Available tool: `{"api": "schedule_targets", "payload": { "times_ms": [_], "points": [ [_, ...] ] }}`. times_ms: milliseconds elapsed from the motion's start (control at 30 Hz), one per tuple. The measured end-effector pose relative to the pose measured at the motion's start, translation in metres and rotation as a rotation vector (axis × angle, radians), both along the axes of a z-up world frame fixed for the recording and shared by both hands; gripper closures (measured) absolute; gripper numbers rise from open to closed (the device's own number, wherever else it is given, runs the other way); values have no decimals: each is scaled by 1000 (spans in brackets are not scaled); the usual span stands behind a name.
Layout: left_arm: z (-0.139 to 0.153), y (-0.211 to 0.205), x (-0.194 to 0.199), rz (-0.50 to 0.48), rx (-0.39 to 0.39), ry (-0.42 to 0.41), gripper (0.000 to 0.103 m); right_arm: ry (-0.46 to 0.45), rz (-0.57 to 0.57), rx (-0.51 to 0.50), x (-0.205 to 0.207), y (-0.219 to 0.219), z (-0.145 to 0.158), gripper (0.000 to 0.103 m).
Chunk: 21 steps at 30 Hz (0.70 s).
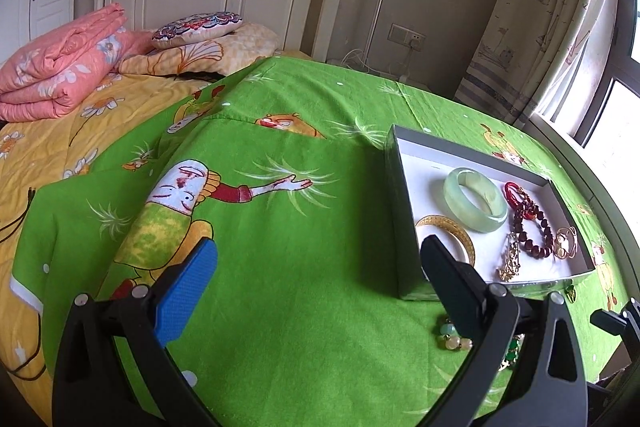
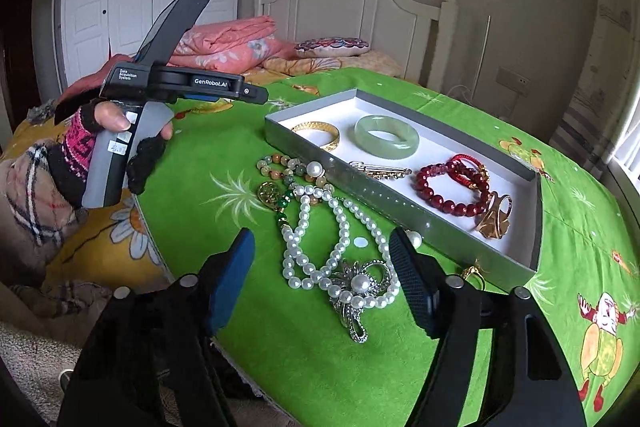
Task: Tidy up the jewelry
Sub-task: 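Lower the right tool onto the silver pearl brooch and grasp it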
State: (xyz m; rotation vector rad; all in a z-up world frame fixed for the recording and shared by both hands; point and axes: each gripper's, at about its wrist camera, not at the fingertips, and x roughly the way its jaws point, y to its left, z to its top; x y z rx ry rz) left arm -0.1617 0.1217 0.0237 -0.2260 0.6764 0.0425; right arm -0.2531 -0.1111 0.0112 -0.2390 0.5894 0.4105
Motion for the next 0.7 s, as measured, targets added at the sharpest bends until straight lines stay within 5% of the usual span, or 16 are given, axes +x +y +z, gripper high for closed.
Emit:
{"api": "schedule_targets", "payload": {
  "times_ms": [100,333,700],
  "points": [
    [0,0,-1,-4,-1,-7,3,42,0,44,-1,-14,-1,54],
    [2,-1,-5,-11,-7,-29,3,159,-76,-3,-1,-31,-22,52],
    [3,-1,-7,-15,-9,-40,3,132,-66,-26,20,-16,-24,60]
  ]
}}
